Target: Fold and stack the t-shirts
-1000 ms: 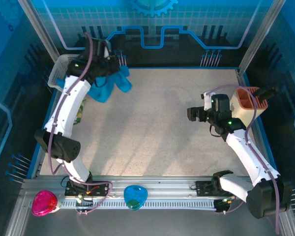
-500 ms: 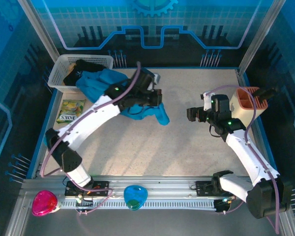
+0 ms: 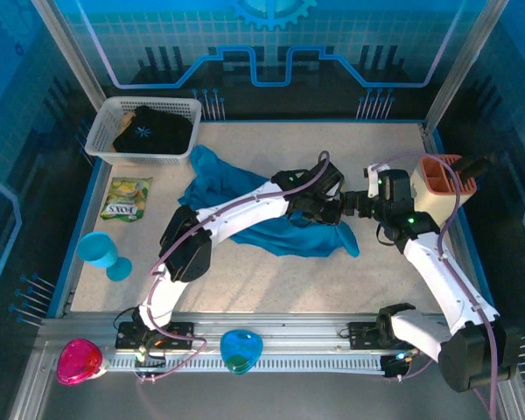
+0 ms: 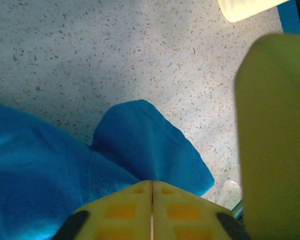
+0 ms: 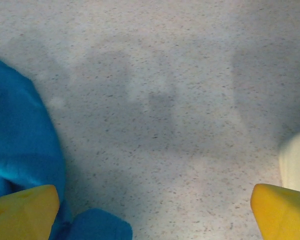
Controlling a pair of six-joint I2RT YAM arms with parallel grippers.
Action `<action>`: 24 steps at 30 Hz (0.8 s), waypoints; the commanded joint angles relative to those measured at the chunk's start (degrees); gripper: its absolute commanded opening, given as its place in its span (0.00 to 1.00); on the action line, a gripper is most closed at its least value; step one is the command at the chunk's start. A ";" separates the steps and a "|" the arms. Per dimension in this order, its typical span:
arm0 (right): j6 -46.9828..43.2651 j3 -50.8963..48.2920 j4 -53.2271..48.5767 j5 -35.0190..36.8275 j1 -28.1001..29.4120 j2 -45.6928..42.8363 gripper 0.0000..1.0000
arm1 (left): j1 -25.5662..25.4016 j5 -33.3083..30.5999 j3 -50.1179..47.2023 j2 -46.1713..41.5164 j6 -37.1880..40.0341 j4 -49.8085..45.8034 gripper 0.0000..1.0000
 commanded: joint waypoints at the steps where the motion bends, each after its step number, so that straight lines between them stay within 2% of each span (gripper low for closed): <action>1: 0.87 0.90 -0.83 0.11 1.31 -0.56 1.00 | -1.40 3.81 2.73 0.04 1.05 3.75 0.37; 3: 1.18 1.22 -1.45 1.38 1.27 -0.44 1.00 | -1.30 0.25 1.34 -2.62 3.31 3.18 0.60; 4: 1.44 1.41 -1.79 1.77 1.32 -0.24 1.00 | -1.31 -2.70 0.42 -4.62 4.63 2.47 0.68; 6: 1.96 1.78 -2.51 2.01 1.34 0.34 1.00 | -1.08 -9.09 -1.81 -9.15 7.10 1.24 0.77; 7: 2.28 1.78 -2.86 1.54 1.41 0.73 1.00 | -0.71 -12.48 -3.04 -11.77 8.21 0.54 0.85; 8: 2.55 1.78 -3.04 0.83 1.57 1.21 1.00 | -0.29 -15.26 -4.02 -13.73 8.99 -0.23 0.98; 12: 4.95 3.36 -3.37 -3.39 3.39 4.20 0.99 | 3.45 -24.42 -9.10 -22.91 9.25 -4.35 0.99; 16: 7.72 3.69 -1.91 -4.21 8.89 9.69 0.98 | 8.79 -29.34 -17.11 -30.33 5.23 -7.47 0.99; 20: 10.71 6.18 0.55 -6.40 13.92 18.47 0.98 | 15.94 -27.03 -27.59 -35.10 -0.41 -7.08 0.96; 24: 14.41 11.38 2.45 -9.59 17.12 30.04 0.94 | 22.88 -21.41 -37.73 -35.89 -4.15 -2.34 0.84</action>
